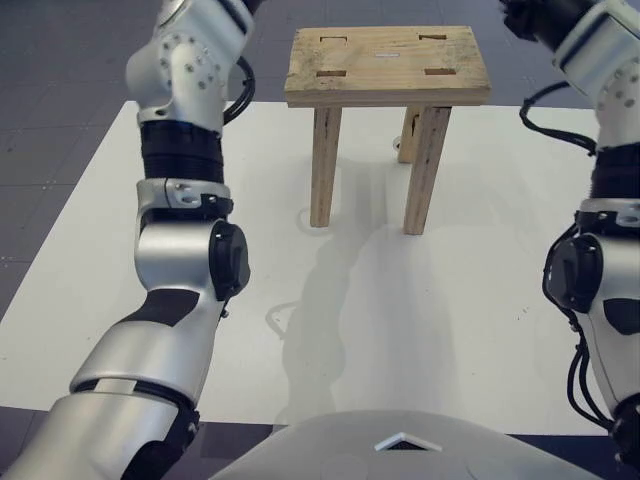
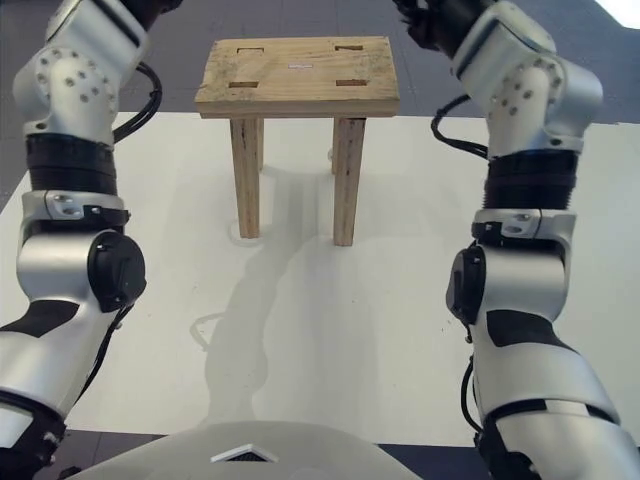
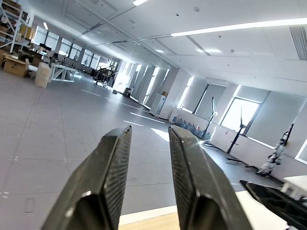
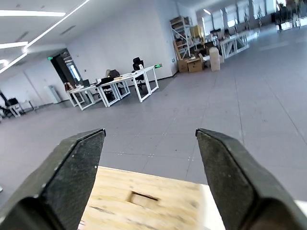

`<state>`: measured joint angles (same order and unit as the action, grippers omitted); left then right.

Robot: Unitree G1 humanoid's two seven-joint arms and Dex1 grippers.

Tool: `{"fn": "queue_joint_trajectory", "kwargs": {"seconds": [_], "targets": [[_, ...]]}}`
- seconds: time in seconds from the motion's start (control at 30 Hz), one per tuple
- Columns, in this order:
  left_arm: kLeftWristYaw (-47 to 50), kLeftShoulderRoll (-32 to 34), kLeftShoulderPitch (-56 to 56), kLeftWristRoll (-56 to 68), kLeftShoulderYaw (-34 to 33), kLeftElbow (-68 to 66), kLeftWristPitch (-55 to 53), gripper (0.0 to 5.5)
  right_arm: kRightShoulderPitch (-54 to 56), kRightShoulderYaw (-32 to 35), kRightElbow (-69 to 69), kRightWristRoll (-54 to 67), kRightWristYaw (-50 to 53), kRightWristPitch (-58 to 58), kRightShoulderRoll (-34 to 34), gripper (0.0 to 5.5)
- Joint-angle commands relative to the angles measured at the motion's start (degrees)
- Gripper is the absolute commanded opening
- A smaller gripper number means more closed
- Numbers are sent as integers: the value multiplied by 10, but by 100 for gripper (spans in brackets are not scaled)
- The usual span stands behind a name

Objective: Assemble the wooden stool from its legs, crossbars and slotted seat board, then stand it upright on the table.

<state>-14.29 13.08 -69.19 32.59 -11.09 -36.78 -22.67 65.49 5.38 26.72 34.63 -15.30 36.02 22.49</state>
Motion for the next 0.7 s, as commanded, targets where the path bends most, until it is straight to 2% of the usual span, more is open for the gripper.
{"fn": "queue_joint_trajectory", "kwargs": {"seconds": [0.03, 0.13, 0.27, 0.37, 0.5, 0.63, 0.7], "targets": [[-9, -15, -68, -45, 5, -69, 63, 142, 68, -11, 60, -47, -30, -56, -31, 349], [-19, -21, -87, -63, -6, -115, 104, 142, 91, 0, 103, -72, -37, -93, -45, 349], [-18, -14, -112, -88, -13, -98, 184, 142, 149, 26, 49, -94, -41, -191, -38, 349], [-9, -9, -121, -98, -20, -88, 209, 142, 157, 24, 21, -110, -40, -194, -35, 349], [9, 2, -74, -118, -21, -73, 189, 142, 57, -6, 54, -121, -64, -99, -51, 349], [26, 6, 5, -121, -22, 4, 130, 142, -93, -64, 208, -178, -105, -36, -63, 349], [35, -8, 56, -113, -14, 64, 85, 142, -135, -62, 203, -174, -119, 1, -62, 349]]}}
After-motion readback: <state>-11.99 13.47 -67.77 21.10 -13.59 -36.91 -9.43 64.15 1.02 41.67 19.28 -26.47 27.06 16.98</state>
